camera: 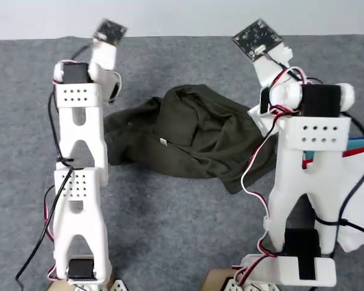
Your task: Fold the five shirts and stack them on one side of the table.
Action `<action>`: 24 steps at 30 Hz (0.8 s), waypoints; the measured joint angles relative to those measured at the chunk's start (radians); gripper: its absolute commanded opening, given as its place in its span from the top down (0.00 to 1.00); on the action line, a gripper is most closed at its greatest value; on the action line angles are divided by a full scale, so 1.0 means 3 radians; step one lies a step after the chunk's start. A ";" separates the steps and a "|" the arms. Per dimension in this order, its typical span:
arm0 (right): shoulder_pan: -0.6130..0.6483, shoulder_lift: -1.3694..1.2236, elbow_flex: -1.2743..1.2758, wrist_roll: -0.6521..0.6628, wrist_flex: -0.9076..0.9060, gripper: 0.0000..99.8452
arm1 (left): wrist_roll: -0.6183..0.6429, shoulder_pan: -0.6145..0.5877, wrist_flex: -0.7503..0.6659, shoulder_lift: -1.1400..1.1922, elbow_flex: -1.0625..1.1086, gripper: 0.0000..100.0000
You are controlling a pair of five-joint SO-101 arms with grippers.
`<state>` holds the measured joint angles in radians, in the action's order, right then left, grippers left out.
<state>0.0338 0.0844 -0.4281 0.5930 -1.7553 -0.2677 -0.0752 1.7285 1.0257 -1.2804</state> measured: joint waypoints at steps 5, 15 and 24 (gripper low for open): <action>0.0005 0.0000 0.0194 -0.0072 0.0000 0.99 | -0.0118 0.0143 0.0000 0.0005 0.0639 0.76; 0.0005 0.0000 0.0230 -0.0082 0.0000 0.99 | -0.0240 0.0271 -0.0348 0.0005 0.1120 0.77; 0.0000 0.0000 0.0230 -0.0082 0.0000 0.99 | -0.0251 0.0307 -0.0481 -0.0056 0.1258 1.00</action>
<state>0.0338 0.0844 -0.3590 0.5685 -1.7553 -0.3429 0.0169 1.5842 1.0088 -0.9030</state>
